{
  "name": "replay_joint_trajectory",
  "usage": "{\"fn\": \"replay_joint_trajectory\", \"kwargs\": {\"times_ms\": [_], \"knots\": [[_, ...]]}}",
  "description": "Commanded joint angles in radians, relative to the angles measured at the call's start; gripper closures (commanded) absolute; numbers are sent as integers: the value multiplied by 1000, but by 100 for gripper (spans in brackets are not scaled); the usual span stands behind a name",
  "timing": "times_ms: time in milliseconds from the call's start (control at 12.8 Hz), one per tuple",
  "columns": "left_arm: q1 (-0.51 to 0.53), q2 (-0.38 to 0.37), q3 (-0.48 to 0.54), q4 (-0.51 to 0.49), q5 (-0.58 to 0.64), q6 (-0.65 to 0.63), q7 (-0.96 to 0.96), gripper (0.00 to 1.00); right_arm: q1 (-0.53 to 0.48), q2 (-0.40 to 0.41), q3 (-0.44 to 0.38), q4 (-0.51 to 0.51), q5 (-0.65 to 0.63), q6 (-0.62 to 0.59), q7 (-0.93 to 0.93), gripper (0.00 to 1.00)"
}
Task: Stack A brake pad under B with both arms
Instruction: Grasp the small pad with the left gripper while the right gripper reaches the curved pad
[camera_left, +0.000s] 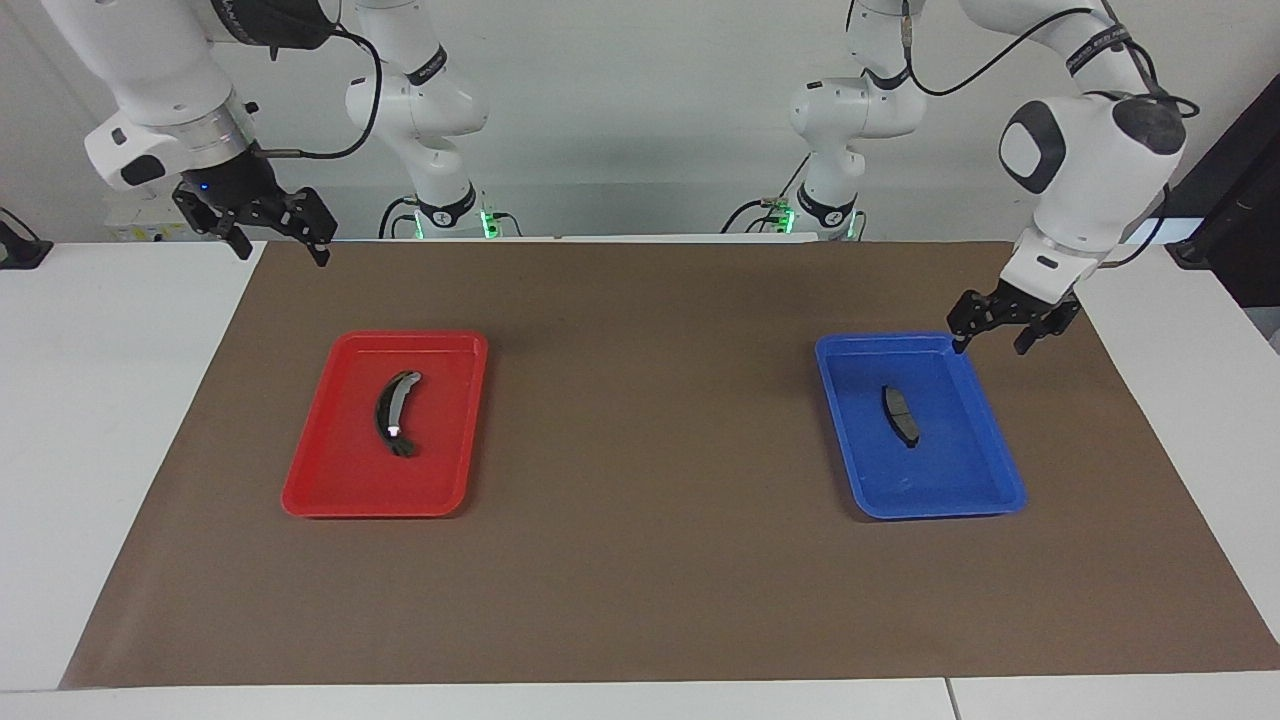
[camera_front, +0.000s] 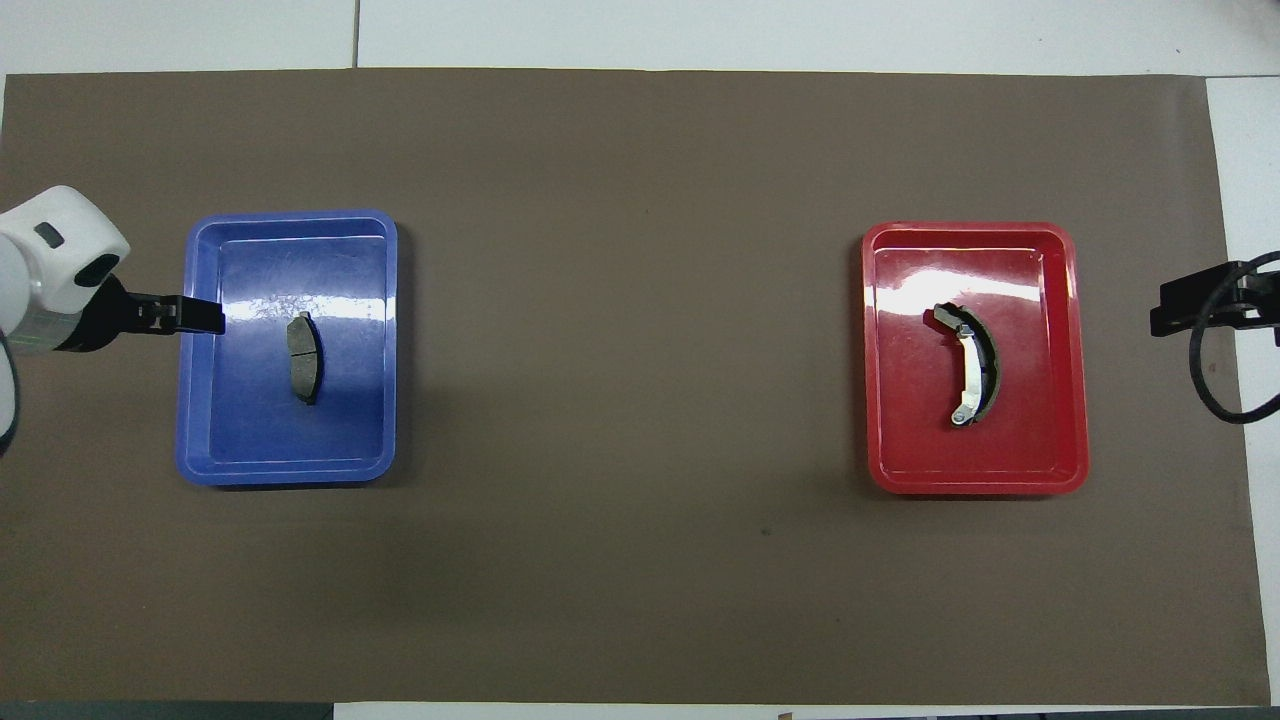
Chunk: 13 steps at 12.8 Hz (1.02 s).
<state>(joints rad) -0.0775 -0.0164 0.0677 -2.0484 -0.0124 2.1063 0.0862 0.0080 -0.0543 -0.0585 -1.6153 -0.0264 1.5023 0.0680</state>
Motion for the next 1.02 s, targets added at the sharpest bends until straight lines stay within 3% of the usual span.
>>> {"fn": "replay_joint_trajectory", "kwargs": {"times_ms": [0,391,469,625,859,938], "knots": [[-28,67,6,-41,19,104,-65,5,-11,-24,5,-49,8,58,-17,1],[-65,102,4,-173,17,305,-121,5,-3,-39,6,-99,11,85,-22,1],[-67,116,4,-174,17,320,-137,5,-2,-57,6,-157,13,129,-24,1],[-67,148,4,-177,17,366,-144,5,18,-99,6,-347,13,334,-21,1],[-65,174,4,-191,17,373,-146,5,49,-23,5,-402,13,412,-19,1],[-64,174,4,-199,17,373,-143,5,49,-7,6,-458,13,500,-19,1]]}}
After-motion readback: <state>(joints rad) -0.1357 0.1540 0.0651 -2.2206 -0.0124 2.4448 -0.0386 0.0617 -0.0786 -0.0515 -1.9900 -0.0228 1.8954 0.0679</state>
